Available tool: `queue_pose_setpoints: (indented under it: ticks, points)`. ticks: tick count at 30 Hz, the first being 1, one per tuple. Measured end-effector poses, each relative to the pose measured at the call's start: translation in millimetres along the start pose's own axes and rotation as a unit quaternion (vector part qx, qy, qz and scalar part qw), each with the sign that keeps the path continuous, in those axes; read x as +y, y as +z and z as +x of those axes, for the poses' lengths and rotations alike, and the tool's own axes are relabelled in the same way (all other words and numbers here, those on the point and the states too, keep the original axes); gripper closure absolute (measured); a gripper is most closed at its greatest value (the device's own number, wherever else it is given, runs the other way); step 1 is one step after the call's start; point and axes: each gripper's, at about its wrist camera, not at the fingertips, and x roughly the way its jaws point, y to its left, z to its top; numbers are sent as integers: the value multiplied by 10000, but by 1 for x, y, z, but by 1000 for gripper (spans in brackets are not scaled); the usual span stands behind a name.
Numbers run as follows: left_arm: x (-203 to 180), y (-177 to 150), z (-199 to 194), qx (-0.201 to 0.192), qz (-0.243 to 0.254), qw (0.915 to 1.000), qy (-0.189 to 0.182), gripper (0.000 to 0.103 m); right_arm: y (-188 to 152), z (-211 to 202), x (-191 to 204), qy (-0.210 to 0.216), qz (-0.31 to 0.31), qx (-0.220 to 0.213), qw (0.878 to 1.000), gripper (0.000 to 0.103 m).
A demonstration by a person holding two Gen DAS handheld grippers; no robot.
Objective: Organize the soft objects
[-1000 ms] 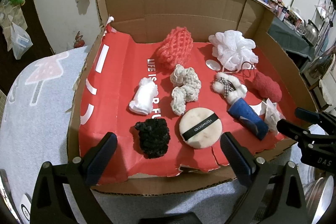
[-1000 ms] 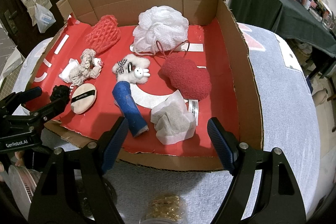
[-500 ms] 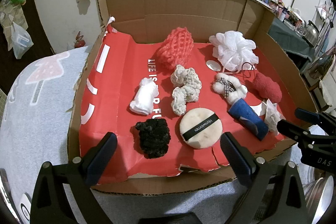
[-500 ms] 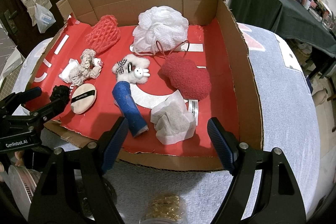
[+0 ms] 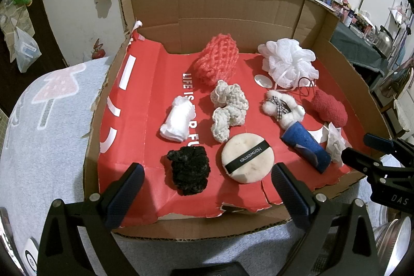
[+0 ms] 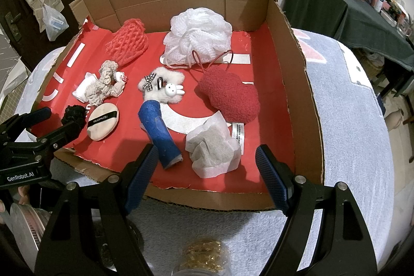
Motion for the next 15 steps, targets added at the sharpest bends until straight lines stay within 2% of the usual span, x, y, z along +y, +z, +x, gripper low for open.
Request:
queue_pose_setpoints:
  ticks: [15]
  points:
    - [3, -1, 0, 33, -101, 9999, -58, 3, 1, 0, -1, 1, -3, -2, 10000, 26]
